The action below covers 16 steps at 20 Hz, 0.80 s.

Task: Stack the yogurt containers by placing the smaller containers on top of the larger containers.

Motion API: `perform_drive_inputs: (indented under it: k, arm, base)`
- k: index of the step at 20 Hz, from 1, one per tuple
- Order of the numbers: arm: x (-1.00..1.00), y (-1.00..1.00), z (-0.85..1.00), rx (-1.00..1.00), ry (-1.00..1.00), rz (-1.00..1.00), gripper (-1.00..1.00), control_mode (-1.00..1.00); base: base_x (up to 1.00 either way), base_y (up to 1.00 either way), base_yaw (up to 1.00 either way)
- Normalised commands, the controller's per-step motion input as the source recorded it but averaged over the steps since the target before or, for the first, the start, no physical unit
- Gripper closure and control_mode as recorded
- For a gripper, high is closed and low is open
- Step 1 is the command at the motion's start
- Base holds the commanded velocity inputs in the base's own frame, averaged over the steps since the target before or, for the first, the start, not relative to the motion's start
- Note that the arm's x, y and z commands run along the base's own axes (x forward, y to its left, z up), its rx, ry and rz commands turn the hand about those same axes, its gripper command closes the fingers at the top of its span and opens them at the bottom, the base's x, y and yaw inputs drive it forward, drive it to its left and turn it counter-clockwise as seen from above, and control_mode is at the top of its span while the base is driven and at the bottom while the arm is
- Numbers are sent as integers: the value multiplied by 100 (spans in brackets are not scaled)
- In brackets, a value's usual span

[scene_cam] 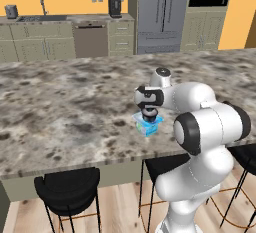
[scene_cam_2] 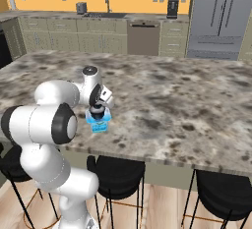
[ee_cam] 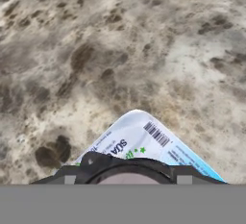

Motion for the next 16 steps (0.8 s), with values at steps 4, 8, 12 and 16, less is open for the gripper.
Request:
perform_drive_inputs:
  k: [4,8,12,16]
  arm:
    - [0,0,0,0,0,0,-100,-100]
    - [0,0,0,0,0,0,-100,-100]
    - [0,0,0,0,0,0,-100,-100]
    - [-1,-12,20,2,2,0,-100,-100]
  base:
    - [0,0,0]
    - [0,0,0]
    - [0,0,0]
    - [0,0,0]
